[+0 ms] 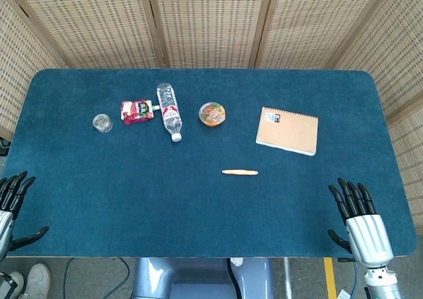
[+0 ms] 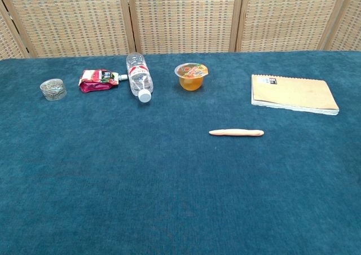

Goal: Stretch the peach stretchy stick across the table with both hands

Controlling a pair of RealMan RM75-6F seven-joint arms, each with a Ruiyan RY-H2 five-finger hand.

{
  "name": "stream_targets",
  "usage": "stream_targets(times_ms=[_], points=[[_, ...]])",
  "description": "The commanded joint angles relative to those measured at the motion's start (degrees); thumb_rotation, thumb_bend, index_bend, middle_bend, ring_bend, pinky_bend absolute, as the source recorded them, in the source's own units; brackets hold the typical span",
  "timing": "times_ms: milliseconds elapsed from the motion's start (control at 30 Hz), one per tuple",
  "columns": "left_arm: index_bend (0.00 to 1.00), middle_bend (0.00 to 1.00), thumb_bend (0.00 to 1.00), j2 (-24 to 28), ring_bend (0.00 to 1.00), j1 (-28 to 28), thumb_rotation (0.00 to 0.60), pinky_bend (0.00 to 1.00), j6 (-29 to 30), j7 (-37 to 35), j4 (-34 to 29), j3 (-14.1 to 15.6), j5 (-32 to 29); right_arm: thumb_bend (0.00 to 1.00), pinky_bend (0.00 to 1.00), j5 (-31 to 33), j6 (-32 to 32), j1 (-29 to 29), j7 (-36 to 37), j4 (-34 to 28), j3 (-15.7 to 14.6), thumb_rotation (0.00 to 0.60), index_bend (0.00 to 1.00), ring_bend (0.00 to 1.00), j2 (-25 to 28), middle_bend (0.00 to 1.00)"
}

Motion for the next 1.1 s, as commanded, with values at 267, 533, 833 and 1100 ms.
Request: stream_targets(times_ms=[267, 533, 833, 1100], points=[[0.00, 0.00, 0.00, -0.7, 0.00, -0.3, 0.600, 0.00, -0.4, 0.7, 0.4, -0.6, -1.1, 0.00, 0.00, 3.0, -4.9, 2.2, -0.4, 0.7, 0.8, 0.600, 0.00, 0.00, -0.1, 0.00], [0.00, 0.00, 0.00, -1.7, 0.00, -1.4, 0.600, 0.00, -2.6, 2.5, 0.4, -1.5, -3.3, 0.00, 0.00, 11.9, -19.5, 12.3, 0.9, -3.8, 7.7, 0.600, 0.08, 0.00, 0.3, 0.00], [0.00, 0.00, 0.00, -3.1, 0.00, -2.4, 0.600, 0.00, -5.0, 5.6, 0.3, -2.3, -6.0, 0.17, 0.00, 35.4, -36.0, 26.2, -4.9, -4.4, 17.8, 0.600, 0.36, 0.00, -5.3, 0.00], [0.00, 0.00, 0.00, -3.8, 0.00, -3.4, 0.600, 0.00, -7.2, 6.8, 0.4, -2.9, -8.4, 0.34, 0.00, 50.7, -38.9, 34.6, -11.6, 1.6, 19.6, 0.600, 0.42, 0.00, -13.3, 0.00]])
